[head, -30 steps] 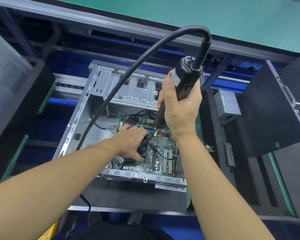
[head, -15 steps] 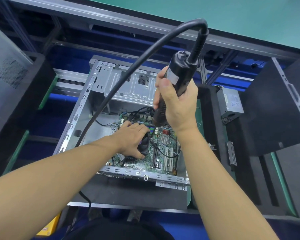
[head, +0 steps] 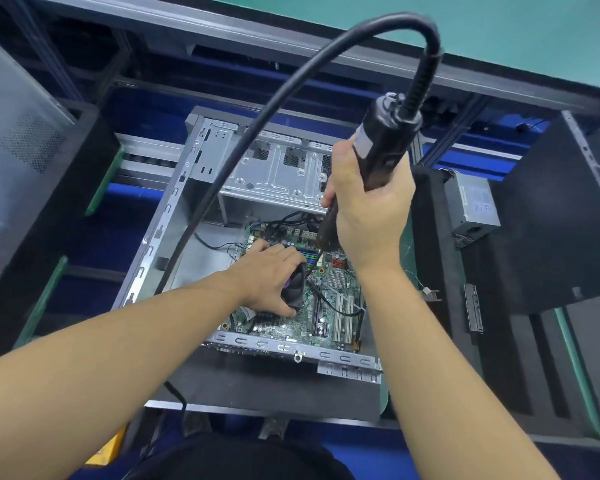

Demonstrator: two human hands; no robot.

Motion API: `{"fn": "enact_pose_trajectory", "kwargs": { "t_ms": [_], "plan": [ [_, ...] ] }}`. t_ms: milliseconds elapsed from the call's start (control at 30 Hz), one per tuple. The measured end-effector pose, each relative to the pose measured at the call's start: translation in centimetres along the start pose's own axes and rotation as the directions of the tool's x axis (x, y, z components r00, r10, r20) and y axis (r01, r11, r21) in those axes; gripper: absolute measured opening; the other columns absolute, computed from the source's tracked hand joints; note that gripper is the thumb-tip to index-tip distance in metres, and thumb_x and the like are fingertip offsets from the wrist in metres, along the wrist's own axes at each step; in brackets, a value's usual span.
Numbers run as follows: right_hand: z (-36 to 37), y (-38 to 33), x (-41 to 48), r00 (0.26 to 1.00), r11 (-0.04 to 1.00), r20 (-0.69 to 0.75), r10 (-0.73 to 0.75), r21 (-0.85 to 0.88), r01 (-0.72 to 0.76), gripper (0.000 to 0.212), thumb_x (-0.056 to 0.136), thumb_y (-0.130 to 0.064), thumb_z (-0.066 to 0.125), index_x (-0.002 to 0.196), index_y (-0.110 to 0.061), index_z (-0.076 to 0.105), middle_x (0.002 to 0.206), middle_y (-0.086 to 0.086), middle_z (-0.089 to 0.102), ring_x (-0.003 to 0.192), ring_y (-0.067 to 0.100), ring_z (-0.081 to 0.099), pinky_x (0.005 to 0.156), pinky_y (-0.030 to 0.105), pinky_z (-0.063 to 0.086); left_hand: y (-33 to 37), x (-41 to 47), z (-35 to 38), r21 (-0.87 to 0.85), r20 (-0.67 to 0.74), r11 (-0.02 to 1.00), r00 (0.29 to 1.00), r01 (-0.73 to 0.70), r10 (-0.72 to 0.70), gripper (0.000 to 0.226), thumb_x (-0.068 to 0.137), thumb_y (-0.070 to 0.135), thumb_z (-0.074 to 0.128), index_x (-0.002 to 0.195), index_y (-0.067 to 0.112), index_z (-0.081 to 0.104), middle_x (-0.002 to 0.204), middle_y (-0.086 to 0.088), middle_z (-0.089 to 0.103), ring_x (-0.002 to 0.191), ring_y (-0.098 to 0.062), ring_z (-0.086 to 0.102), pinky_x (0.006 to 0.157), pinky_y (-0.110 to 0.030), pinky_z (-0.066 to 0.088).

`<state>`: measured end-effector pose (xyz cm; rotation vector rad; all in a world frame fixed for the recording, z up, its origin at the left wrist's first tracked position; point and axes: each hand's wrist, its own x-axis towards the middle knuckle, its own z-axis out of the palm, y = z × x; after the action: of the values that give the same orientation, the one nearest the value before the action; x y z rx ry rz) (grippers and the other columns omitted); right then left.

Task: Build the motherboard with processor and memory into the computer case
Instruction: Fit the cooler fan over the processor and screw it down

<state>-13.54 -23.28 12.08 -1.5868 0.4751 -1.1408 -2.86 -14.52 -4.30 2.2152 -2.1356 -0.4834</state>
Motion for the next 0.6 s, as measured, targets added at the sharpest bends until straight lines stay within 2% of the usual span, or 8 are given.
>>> {"fn": "enact_pose_trajectory", "kwargs": {
  "t_ms": [67, 133, 200, 267, 333, 367, 467, 600],
  "plan": [
    [0.4, -0.3, -0.4, 0.997, 0.998, -0.066, -0.026, -0.060, 0.022, 0.015, 0.091, -0.034, 0.067, 0.087, -0.034, 0.053, 0.069, 0.019, 0.054, 0.057, 0.040, 0.052, 0.054, 0.045, 0.048, 0.1, 0.0, -0.1, 0.008, 0.001, 1.000, 1.000, 0.000, 0.000, 0.100, 0.056, 0.082, 0.053, 0.135, 0.023, 0.036, 0.121, 0.008, 0.049, 0.113, -0.014, 0.047, 0.103, -0.040, 0.028],
    [0.8, -0.6, -0.3, 0.993, 0.994, -0.114, -0.029, -0.106, 0.017, 0.018, 0.090, -0.038, 0.069, 0.085, -0.045, 0.053, 0.070, 0.006, 0.056, 0.061, 0.036, 0.055, 0.057, 0.046, 0.051, 0.2, 0.1, -0.1, 0.018, 0.003, 1.000, 1.000, 0.004, -0.004, 0.100, 0.057, 0.082, 0.052, 0.136, 0.023, 0.034, 0.123, 0.007, 0.048, 0.114, -0.015, 0.046, 0.102, -0.041, 0.027],
    [1.1, -0.7, -0.2, 0.994, 0.993, -0.107, -0.005, -0.120, -0.008, 0.020, 0.089, -0.041, 0.070, 0.084, -0.049, 0.052, 0.070, -0.006, 0.054, 0.063, 0.035, 0.055, 0.058, 0.048, 0.051, 0.2, 0.1, 0.0, 0.016, 0.006, 1.000, 1.000, 0.005, -0.005, 0.102, 0.057, 0.082, 0.051, 0.138, 0.023, 0.032, 0.127, 0.006, 0.047, 0.116, -0.016, 0.045, 0.102, -0.041, 0.027],
    [1.2, -0.7, -0.3, 0.999, 0.993, -0.032, 0.017, -0.120, -0.021, 0.019, 0.087, -0.042, 0.070, 0.084, -0.049, 0.053, 0.071, -0.007, 0.054, 0.064, 0.038, 0.055, 0.058, 0.049, 0.051, 0.2, 0.1, 0.1, 0.012, 0.005, 1.000, 1.000, 0.002, -0.002, 0.104, 0.057, 0.083, 0.051, 0.139, 0.023, 0.032, 0.129, 0.006, 0.046, 0.117, -0.017, 0.045, 0.103, -0.042, 0.026],
    [0.8, -0.6, -0.4, 0.998, 0.998, 0.050, 0.048, -0.051, -0.046, 0.014, 0.087, -0.037, 0.070, 0.088, -0.040, 0.056, 0.072, -0.002, 0.055, 0.060, 0.038, 0.052, 0.055, 0.046, 0.050, 0.1, 0.0, 0.1, 0.013, 0.003, 1.000, 1.000, -0.002, 0.002, 0.103, 0.057, 0.083, 0.051, 0.138, 0.022, 0.032, 0.128, 0.005, 0.047, 0.117, -0.017, 0.045, 0.102, -0.042, 0.026],
    [0.3, -0.5, -0.3, 0.996, 0.998, 0.061, 0.066, -0.009, -0.065, 0.015, 0.087, -0.034, 0.068, 0.092, -0.027, 0.057, 0.071, 0.002, 0.055, 0.056, 0.035, 0.050, 0.053, 0.042, 0.048, 0.1, 0.1, 0.0, 0.014, 0.005, 1.000, 1.000, -0.005, 0.005, 0.102, 0.057, 0.083, 0.051, 0.137, 0.022, 0.032, 0.127, 0.006, 0.047, 0.117, -0.017, 0.045, 0.101, -0.042, 0.026],
    [-0.8, -0.3, 0.4, 0.993, 0.992, 0.031, 0.114, 0.044, -0.115, 0.042, 0.087, -0.034, 0.064, 0.096, 0.005, 0.053, 0.071, 0.013, 0.052, 0.053, 0.026, 0.051, 0.054, 0.034, 0.047, 0.0, 0.2, 0.0, 0.003, 0.020, 1.000, 1.000, -0.007, 0.007, 0.101, 0.057, 0.082, 0.052, 0.136, 0.022, 0.032, 0.126, 0.005, 0.047, 0.117, -0.017, 0.045, 0.101, -0.042, 0.026],
    [-1.0, -0.1, 0.3, 0.993, 0.994, 0.053, 0.104, 0.038, -0.106, 0.048, 0.088, -0.035, 0.062, 0.092, 0.012, 0.053, 0.066, 0.016, 0.053, 0.053, 0.027, 0.052, 0.057, 0.033, 0.048, -0.1, 0.2, 0.0, 0.004, 0.019, 1.000, 1.000, -0.023, 0.023, 0.100, 0.057, 0.084, 0.049, 0.134, 0.021, 0.034, 0.124, 0.005, 0.048, 0.115, -0.017, 0.045, 0.102, -0.042, 0.027]
  ]
}}
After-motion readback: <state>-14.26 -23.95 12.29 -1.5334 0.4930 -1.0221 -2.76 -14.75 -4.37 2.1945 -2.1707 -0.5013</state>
